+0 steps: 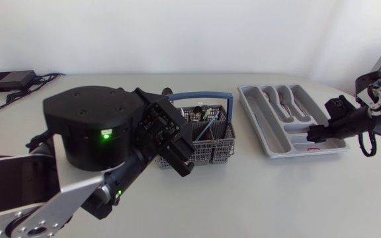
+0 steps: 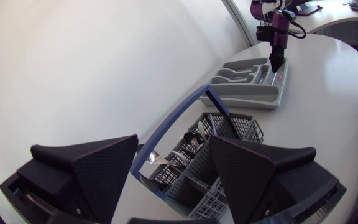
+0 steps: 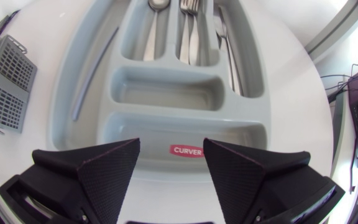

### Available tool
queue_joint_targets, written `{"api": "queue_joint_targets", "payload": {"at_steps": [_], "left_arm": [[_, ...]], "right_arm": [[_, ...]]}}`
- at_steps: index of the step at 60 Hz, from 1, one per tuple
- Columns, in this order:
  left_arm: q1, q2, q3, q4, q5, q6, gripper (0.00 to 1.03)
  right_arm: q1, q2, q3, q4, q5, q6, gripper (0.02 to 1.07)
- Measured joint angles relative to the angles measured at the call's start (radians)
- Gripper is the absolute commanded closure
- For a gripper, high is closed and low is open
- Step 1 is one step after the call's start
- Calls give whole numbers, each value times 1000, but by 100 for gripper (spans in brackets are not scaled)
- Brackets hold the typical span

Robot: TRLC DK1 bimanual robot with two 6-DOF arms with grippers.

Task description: Sort the cutlery from the basket into the organizer compartments.

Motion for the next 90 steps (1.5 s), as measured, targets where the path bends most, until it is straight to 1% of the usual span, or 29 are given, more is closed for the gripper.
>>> {"api": "queue_joint_targets", "payload": {"at_steps": [4,11,15,18,21,27,38,52,62,71,73,81,90], "left_arm": [[0,0,0,0,0,0,24],[0,0,0,0,0,0,24],[-1,0,0,0,0,0,24],[-2,0,0,0,0,0,24],[-3,0,0,0,0,0,24],[-5,0,0,0,0,0,24],[-8,0,0,0,0,0,24],[-8,0,0,0,0,0,24],[-8,-5,-8,0,0,0,24],[-8,-6,-11,0,0,0,24],[-8,-6,-11,0,0,0,24],[-8,-7,-11,-1,0,0,24],[-8,-11,-11,-1,0,0,24]], "right_arm": [[-40,56,8,17,-22,-30,41],[-84,135,25,55,-25,-58,45],[-104,173,50,68,-31,-63,45],[-119,190,67,70,-31,-68,46],[-133,197,76,69,-31,-69,48],[-148,193,75,66,-33,-69,48],[-151,113,11,43,-35,-69,48],[-151,54,-72,44,-43,-69,48],[-148,6,-139,49,-66,-70,48],[-138,-65,-197,13,-92,-75,47],[-137,-84,-203,8,-92,-74,45],[-133,-142,-155,-6,-99,-69,44],[-127,-121,-14,22,-102,-37,41]]}}
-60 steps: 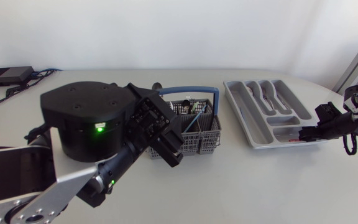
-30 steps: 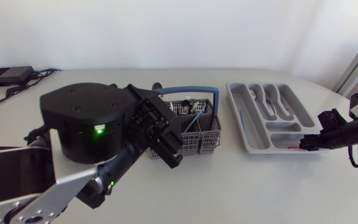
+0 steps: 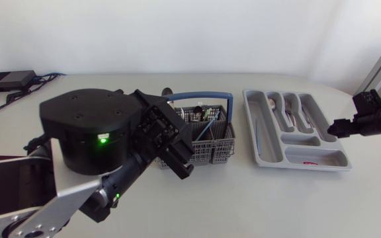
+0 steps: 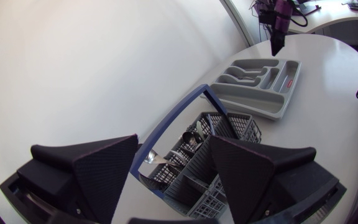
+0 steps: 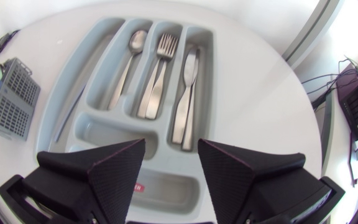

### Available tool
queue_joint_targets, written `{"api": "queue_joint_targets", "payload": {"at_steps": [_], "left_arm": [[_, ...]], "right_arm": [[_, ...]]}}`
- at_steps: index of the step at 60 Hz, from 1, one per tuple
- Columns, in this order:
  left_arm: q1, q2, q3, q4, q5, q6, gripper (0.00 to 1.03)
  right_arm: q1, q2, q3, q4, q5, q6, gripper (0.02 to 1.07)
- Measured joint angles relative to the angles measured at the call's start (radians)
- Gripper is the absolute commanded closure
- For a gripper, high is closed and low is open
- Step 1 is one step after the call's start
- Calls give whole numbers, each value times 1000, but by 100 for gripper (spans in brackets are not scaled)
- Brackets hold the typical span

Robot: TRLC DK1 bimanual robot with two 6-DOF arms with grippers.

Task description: Sort the cutlery from the basket into the organizer compartments.

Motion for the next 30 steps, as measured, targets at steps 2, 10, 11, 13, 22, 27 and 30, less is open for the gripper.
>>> {"api": "queue_joint_targets", "payload": {"at_steps": [2,10,11,13,22,27,30], "left_arm": [[0,0,0,0,0,0,24],[0,0,0,0,0,0,24],[0,0,0,0,0,0,24],[0,0,0,0,0,0,24],[0,0,-1,0,0,0,24],[0,0,-2,0,0,0,24],[0,0,-2,0,0,0,24]], "right_arm": [[1,25,39,8,0,10,41],[2,175,178,64,0,24,41],[2,197,193,68,0,24,41],[1,243,222,74,0,28,41],[-4,406,312,84,8,36,42],[-11,464,353,85,16,36,48],[-16,492,369,83,24,35,48]]}}
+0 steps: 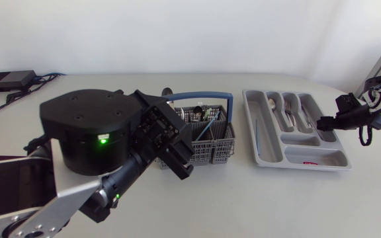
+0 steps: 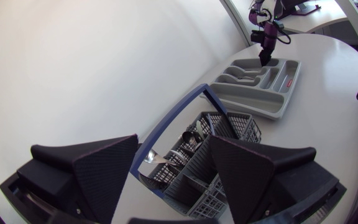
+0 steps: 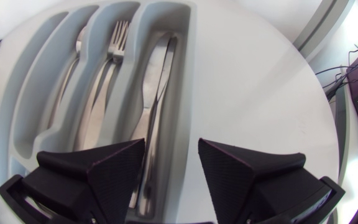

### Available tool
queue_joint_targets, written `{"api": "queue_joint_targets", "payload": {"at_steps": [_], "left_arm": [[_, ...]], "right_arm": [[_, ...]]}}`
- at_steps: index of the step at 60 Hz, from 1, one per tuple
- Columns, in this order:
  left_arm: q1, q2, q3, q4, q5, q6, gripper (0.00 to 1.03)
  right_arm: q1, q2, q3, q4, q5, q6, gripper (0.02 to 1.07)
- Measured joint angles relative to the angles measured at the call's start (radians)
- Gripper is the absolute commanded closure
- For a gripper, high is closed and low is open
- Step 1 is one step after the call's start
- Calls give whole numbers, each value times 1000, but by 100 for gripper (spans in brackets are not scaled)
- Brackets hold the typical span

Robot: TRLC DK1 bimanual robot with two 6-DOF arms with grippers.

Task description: Sort the cutlery from the basket into the organizer compartments.

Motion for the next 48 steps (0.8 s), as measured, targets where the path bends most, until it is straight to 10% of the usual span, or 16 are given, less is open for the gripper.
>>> {"api": "queue_joint_targets", "payload": {"at_steps": [32,48], "left_arm": [[1,0,0,0,0,0,23],[1,0,0,0,0,0,23]], "right_arm": [[-92,48,49,-6,14,-36,52],[-101,-14,-29,16,-17,-51,34]]}}
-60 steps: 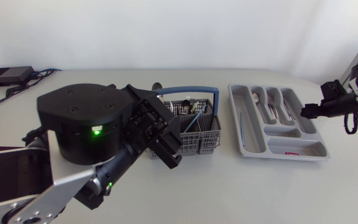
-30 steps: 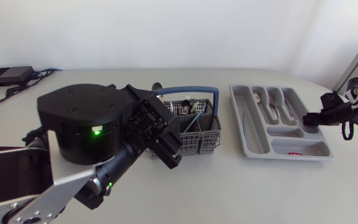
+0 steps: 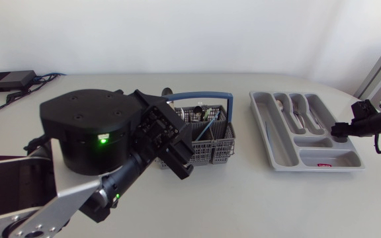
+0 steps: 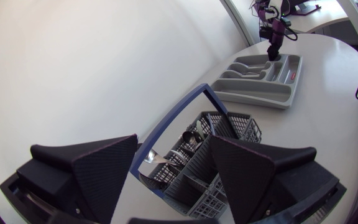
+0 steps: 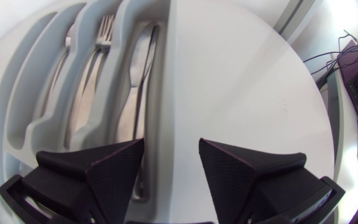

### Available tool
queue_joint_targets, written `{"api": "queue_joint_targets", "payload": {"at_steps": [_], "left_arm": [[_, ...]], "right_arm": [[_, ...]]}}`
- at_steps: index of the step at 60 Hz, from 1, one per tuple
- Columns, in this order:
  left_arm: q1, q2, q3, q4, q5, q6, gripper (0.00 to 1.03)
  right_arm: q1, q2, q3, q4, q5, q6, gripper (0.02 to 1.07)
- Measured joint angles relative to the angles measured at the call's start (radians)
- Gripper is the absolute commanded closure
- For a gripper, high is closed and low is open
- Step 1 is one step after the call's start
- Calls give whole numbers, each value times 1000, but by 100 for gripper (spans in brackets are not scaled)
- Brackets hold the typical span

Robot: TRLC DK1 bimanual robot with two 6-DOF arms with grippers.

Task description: Sort the cutlery from the basket into the organizer compartments.

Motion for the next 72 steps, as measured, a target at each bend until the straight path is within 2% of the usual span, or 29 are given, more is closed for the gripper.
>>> {"api": "queue_joint_targets", "payload": {"at_steps": [22,38,50,59,69,72], "left_arm": [[27,26,17,-8,67,-12,23],[26,169,132,-14,104,-54,24],[27,219,186,-30,118,-99,25],[39,223,193,-42,120,-115,25],[101,181,189,-103,132,-124,30],[129,143,178,-122,147,-124,35]], "right_arm": [[104,-535,-287,-28,-192,-17,34],[223,-760,-437,-134,-354,43,34],[357,-880,-517,-154,-435,108,34],[452,-903,-527,-153,-462,153,34],[534,-890,-529,-50,-434,225,34],[549,-867,-526,-13,-415,242,34]]}}
